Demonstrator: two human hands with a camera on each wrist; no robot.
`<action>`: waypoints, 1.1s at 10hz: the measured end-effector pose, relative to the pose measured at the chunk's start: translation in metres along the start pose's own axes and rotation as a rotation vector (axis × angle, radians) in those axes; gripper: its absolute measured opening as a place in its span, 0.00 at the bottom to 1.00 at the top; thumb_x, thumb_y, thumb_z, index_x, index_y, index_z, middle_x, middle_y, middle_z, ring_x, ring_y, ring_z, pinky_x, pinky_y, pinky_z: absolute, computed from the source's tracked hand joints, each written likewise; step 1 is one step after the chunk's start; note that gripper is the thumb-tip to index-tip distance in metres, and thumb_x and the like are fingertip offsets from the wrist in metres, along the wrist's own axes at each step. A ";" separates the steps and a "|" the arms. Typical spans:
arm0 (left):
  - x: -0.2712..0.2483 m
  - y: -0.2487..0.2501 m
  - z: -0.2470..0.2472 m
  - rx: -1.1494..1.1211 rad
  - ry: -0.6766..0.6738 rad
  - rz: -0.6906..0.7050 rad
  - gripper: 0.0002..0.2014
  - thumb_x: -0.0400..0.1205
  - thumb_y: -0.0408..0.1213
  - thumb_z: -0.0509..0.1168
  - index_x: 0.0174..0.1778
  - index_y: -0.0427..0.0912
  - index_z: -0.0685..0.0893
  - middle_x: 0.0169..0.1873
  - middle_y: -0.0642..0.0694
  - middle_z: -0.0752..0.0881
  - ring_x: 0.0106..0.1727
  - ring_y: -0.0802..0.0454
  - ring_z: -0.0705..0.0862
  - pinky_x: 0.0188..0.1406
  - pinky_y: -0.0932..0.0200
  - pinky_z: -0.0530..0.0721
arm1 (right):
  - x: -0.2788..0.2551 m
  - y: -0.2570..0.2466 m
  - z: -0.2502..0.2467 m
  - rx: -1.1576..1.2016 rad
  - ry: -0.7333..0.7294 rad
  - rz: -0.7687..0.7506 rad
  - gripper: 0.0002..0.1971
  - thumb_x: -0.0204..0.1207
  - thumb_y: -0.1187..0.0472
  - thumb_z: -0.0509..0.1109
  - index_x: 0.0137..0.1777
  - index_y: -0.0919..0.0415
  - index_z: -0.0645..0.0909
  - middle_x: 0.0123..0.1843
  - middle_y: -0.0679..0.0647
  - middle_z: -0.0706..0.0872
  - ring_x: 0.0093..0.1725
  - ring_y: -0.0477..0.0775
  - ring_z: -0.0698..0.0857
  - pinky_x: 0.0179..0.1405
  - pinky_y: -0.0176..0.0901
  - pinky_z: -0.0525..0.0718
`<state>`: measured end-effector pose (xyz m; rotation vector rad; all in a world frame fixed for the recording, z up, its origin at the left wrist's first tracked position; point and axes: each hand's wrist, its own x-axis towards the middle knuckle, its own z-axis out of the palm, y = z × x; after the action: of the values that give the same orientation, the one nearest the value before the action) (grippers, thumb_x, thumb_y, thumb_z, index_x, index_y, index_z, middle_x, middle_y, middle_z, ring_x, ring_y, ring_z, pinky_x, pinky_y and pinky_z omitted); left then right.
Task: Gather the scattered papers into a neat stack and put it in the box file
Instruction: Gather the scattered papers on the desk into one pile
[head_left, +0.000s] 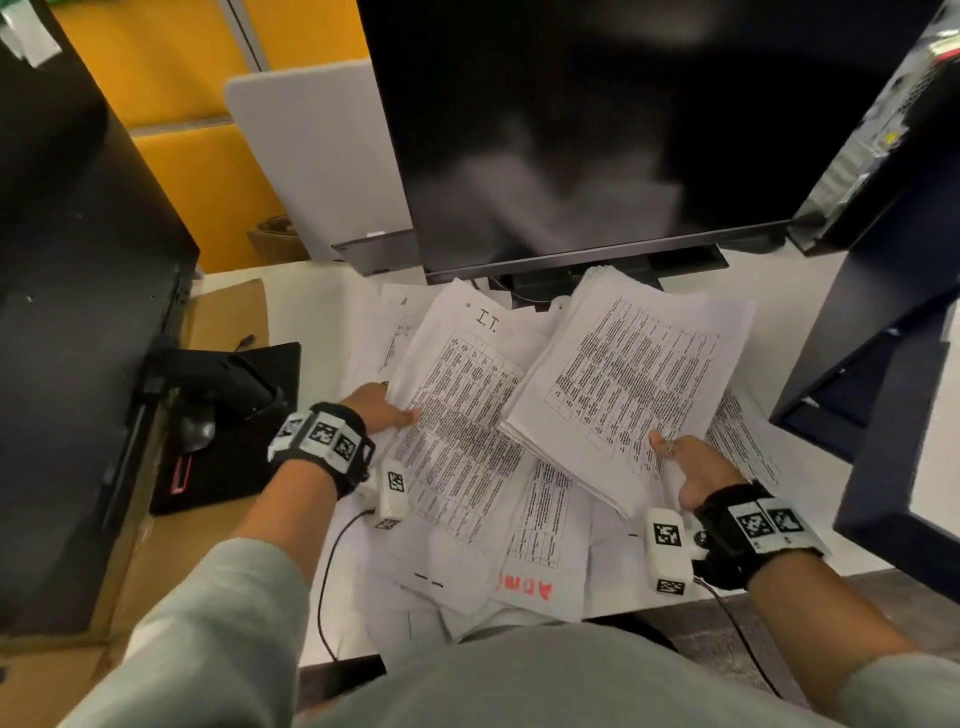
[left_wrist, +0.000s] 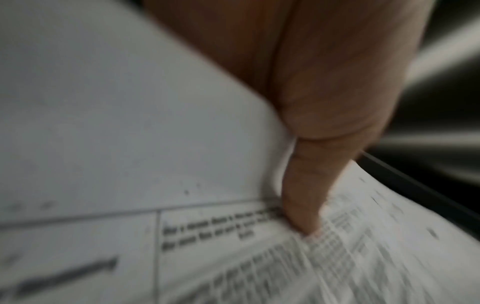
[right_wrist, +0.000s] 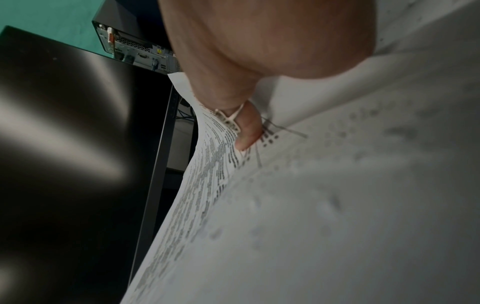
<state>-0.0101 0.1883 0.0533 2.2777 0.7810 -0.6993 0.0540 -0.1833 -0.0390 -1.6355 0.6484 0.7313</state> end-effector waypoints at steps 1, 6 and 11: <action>-0.003 0.011 0.032 -0.166 0.107 0.006 0.44 0.73 0.52 0.72 0.78 0.36 0.58 0.75 0.38 0.67 0.74 0.40 0.70 0.71 0.50 0.70 | 0.035 0.013 -0.011 0.042 -0.081 0.002 0.39 0.53 0.46 0.76 0.67 0.57 0.73 0.72 0.59 0.76 0.73 0.61 0.74 0.73 0.60 0.71; -0.021 0.055 0.088 -0.219 -0.085 0.103 0.18 0.82 0.35 0.62 0.67 0.31 0.76 0.66 0.35 0.80 0.66 0.39 0.79 0.65 0.54 0.75 | 0.002 -0.001 0.003 0.089 -0.076 0.060 0.36 0.71 0.50 0.72 0.76 0.65 0.65 0.72 0.55 0.72 0.77 0.62 0.68 0.76 0.59 0.67; -0.013 0.001 0.080 -0.003 0.359 -0.244 0.31 0.78 0.57 0.62 0.69 0.37 0.72 0.68 0.37 0.74 0.69 0.37 0.72 0.69 0.41 0.68 | -0.010 -0.004 0.028 -0.140 -0.141 0.011 0.13 0.73 0.52 0.72 0.48 0.61 0.79 0.70 0.66 0.77 0.62 0.61 0.79 0.67 0.55 0.77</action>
<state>-0.0401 0.1274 0.0088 2.3599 1.2427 -0.3943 0.0470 -0.1544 -0.0329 -1.6914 0.5147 0.9083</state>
